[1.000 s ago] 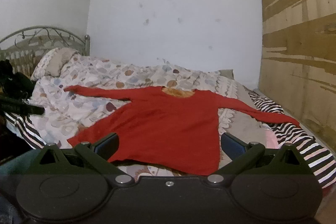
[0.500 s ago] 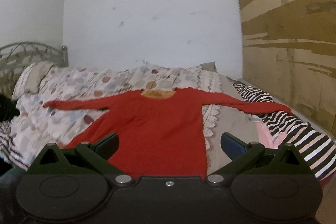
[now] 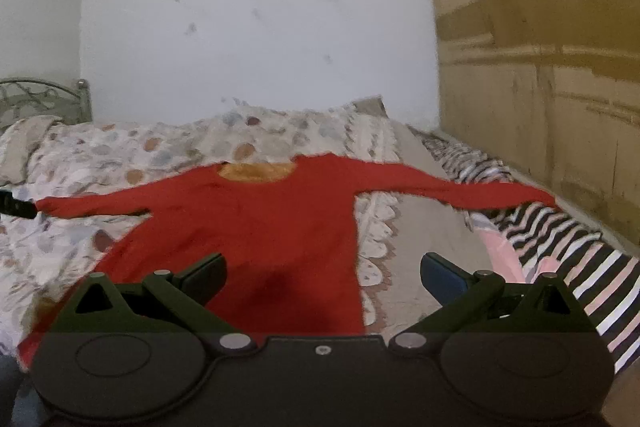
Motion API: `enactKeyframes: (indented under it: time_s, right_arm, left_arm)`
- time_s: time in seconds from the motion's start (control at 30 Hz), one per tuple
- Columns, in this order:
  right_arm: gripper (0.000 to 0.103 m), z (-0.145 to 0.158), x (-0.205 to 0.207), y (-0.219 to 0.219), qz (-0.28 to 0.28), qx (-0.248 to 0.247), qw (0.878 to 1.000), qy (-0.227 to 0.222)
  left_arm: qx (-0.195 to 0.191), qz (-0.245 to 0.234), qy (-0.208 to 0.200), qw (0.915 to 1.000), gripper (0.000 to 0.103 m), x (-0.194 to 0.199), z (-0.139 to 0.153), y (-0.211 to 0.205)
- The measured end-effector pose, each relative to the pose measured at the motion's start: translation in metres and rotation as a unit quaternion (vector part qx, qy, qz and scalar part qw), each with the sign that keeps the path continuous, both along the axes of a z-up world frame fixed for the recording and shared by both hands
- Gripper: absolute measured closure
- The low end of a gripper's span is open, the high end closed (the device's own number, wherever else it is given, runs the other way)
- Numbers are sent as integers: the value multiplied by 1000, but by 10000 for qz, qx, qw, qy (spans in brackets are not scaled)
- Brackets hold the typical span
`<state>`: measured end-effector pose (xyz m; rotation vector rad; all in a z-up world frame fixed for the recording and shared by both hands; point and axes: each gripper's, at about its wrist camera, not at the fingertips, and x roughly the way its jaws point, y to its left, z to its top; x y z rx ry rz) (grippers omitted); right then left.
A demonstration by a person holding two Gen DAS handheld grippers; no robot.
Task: Fold small clothes
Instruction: 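Move both grippers toward the red shirt's body and sleeve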
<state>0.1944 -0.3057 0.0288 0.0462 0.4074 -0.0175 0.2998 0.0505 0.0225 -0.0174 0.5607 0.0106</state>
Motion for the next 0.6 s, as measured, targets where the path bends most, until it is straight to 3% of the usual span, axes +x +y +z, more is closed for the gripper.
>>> enactKeyframes:
  time_s: [0.17, 0.27, 0.33, 0.6]
  right_arm:
    - [0, -16, 51, -41, -298, 175, 9992, 189]
    - [0, -26, 89, -78, -411, 508, 9961, 589]
    - [0, -31, 113, -108, -696, 682, 9934, 605]
    - [1, -42, 207, -243, -1862, 1572, 9680, 603]
  left_arm:
    - [-194, -288, 289, 9990, 0, 41, -33, -36]
    - [-189, -398, 406, 9982, 0, 56, -48, -52]
    - [-198, -445, 464, 9977, 0, 63, -57, -60]
    - [-170, -583, 516, 9968, 0, 65, -66, -66]
